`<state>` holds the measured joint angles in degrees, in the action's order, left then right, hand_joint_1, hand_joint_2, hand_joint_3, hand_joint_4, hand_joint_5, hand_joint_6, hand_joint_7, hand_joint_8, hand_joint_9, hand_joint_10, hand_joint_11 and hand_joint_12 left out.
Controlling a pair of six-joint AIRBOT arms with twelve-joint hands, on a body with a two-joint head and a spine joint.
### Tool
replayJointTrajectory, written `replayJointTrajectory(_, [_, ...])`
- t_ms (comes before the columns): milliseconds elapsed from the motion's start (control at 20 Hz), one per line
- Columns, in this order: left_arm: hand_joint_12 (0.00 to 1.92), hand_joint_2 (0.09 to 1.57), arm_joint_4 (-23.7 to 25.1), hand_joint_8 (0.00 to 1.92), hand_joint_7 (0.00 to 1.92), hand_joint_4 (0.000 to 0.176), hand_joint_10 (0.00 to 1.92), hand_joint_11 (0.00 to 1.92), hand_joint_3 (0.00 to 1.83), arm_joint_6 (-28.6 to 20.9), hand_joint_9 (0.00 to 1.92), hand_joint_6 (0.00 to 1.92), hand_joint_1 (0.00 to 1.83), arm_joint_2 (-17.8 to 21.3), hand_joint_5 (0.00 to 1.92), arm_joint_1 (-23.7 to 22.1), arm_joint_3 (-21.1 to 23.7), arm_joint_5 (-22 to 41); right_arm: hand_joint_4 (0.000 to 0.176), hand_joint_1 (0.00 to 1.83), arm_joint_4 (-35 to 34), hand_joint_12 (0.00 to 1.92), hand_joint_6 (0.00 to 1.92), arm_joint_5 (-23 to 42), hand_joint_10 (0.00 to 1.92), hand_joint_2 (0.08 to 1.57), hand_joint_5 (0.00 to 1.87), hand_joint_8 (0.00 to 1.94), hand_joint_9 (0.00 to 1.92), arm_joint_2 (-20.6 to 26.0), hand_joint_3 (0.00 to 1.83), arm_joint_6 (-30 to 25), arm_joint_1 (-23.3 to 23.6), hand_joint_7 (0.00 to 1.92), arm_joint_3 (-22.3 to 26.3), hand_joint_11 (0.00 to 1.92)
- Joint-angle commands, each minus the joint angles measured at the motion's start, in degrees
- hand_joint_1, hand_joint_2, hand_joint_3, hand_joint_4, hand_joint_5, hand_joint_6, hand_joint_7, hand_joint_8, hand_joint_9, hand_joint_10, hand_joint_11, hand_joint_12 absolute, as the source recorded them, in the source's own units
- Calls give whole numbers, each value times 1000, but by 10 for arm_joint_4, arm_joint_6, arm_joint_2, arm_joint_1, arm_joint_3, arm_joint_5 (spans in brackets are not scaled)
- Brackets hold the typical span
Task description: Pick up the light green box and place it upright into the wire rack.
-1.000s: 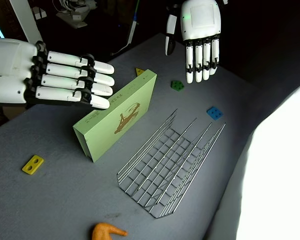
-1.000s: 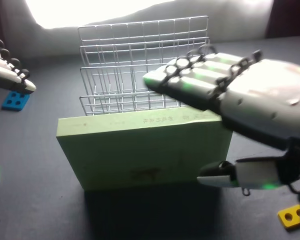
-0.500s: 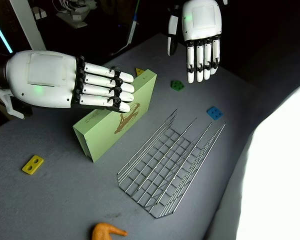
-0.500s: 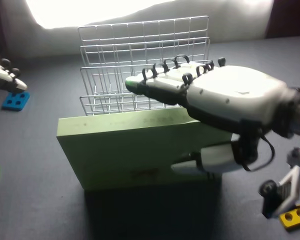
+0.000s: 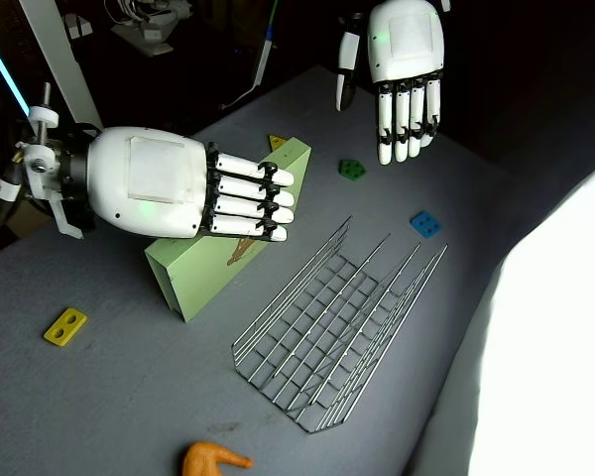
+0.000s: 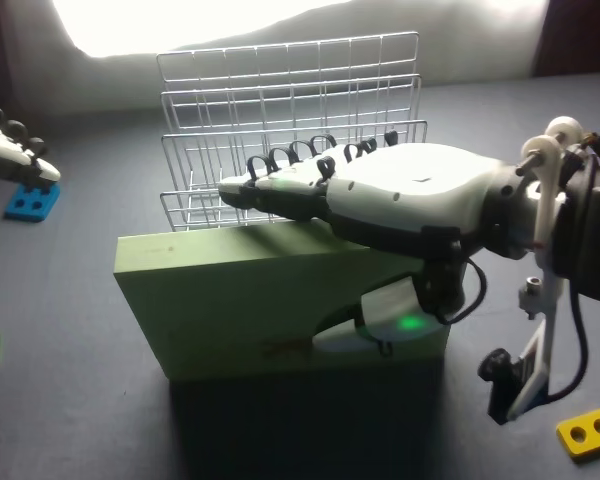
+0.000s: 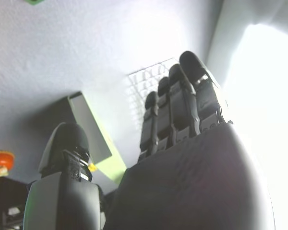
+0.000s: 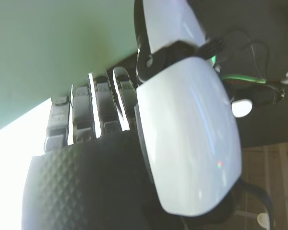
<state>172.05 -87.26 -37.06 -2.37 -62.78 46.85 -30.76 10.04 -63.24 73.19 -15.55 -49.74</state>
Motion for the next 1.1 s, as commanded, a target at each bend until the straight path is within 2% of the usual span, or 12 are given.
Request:
replayJointTrajectory(0, [849,1234,5,1,210,12,3,0,0,0,235,1,397,-2,153,1,1,-41,13,1043,4,444,6,58,6,1016,60,3,79,1,0,-2,8,73,-2,0])
replayJointTrajectory(100, [834,1234,5,0,209,16,4,0,0,0,240,1,401,-2,156,12,0,-41,16,1037,4,433,3,59,1,1022,59,0,69,-9,2,-2,7,67,-8,0])
replayJointTrajectory(200, [875,1237,5,0,210,14,4,0,1,0,247,0,379,-2,153,18,0,-41,21,1045,4,416,3,54,2,1007,61,2,64,-17,0,4,4,61,-15,0])
replayJointTrajectory(300, [868,1244,5,0,209,11,1,0,3,0,241,0,367,-2,151,16,1,-41,20,1041,4,375,1,40,2,1009,47,2,55,-23,0,9,3,49,-23,0])
replayJointTrajectory(400, [862,1242,5,4,220,10,2,0,1,0,243,4,393,-2,162,13,1,-41,17,1033,3,349,3,36,4,1012,44,3,62,-24,0,9,6,53,-27,0])
replayJointTrajectory(450, [859,1244,5,3,221,10,2,0,2,0,245,3,386,-2,160,13,2,-41,11,1046,3,408,8,36,8,1007,64,6,77,-24,0,9,7,74,-27,0])
replayJointTrajectory(600, [869,1247,5,0,217,7,1,0,2,0,243,0,375,-2,158,11,2,-41,0,1048,2,370,6,46,6,1026,79,3,91,-25,4,14,8,88,-29,0])
replayJointTrajectory(800, [866,1268,5,2,211,5,2,0,7,3,243,2,334,-2,148,12,3,-41,0,1088,-5,494,15,70,15,1032,166,7,172,-26,2,22,7,187,-30,0])
replayJointTrajectory(850, [831,1280,5,1,212,0,2,0,8,3,247,0,323,-2,144,12,4,-41,0,1111,-5,773,28,73,40,1028,280,24,336,-26,0,23,7,367,-30,0])
replayJointTrajectory(950, [830,1288,5,0,212,0,3,0,9,3,252,1,313,-2,146,12,5,-41,0,1138,-5,1195,43,78,92,1045,454,32,600,-26,5,31,7,583,-30,59])
replayJointTrajectory(1050, [831,1290,5,0,211,0,3,0,9,3,252,1,311,-2,146,12,6,-41,0,1136,-5,1265,36,78,93,1052,478,23,638,-25,5,31,8,613,-29,62])
